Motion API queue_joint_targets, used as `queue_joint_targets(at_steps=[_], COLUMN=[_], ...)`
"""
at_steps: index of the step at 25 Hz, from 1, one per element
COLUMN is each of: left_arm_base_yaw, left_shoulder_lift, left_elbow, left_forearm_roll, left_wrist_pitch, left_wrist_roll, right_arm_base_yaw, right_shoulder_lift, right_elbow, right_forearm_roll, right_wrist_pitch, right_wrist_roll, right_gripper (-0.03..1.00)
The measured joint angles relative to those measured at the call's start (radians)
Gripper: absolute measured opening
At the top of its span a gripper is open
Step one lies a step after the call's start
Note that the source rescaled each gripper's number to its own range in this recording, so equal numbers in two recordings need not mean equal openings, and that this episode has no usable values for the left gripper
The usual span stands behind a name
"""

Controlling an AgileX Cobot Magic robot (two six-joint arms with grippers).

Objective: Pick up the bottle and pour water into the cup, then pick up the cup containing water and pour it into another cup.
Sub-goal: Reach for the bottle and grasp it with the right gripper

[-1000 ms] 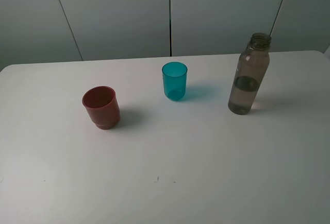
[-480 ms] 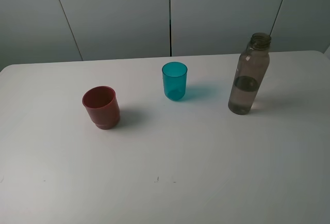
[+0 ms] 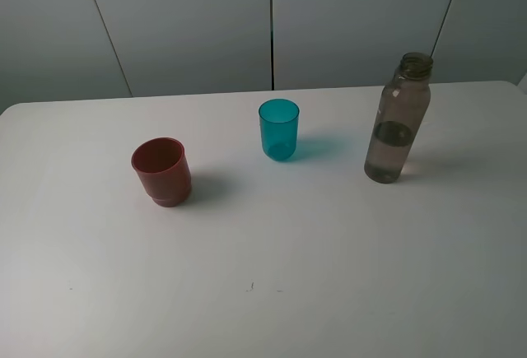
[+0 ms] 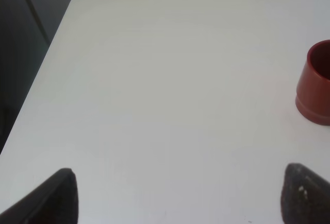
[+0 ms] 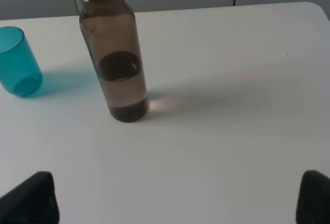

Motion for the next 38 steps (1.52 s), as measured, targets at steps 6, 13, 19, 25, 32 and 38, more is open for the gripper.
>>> queue_joint_targets(at_steps=[6,13,19,25,32,38], left_arm_base_yaw=[0.0,0.0,0.0,0.0,0.0,0.0], left_shoulder_lift=[0.0,0.0,0.0,0.0,0.0,0.0], left_elbow=[0.0,0.0,0.0,0.0,0.0,0.0], left_forearm_roll=[0.0,0.0,0.0,0.0,0.0,0.0], left_wrist_pitch=[0.0,0.0,0.0,0.0,0.0,0.0], left_wrist_roll=[0.0,0.0,0.0,0.0,0.0,0.0], right_arm_base_yaw=[0.0,0.0,0.0,0.024,0.311,0.386], right_shoulder_lift=[0.0,0.108,0.377,0.602,0.804,0.986], right_elbow=[0.0,-0.039,-0.046,-0.046,-0.044,-0.026], right_forearm_roll=[-0.049,0.071,0.165,0.187,0.167,0.174], right_wrist_pitch=[0.0,-0.106,-0.268,-0.406,-0.575,-0.699], right_wrist_roll=[-0.046,-0.174,-0.211,-0.249,-0.266,-0.247], right_gripper=[1.0,1.0,1.0,1.0,1.0,1.0])
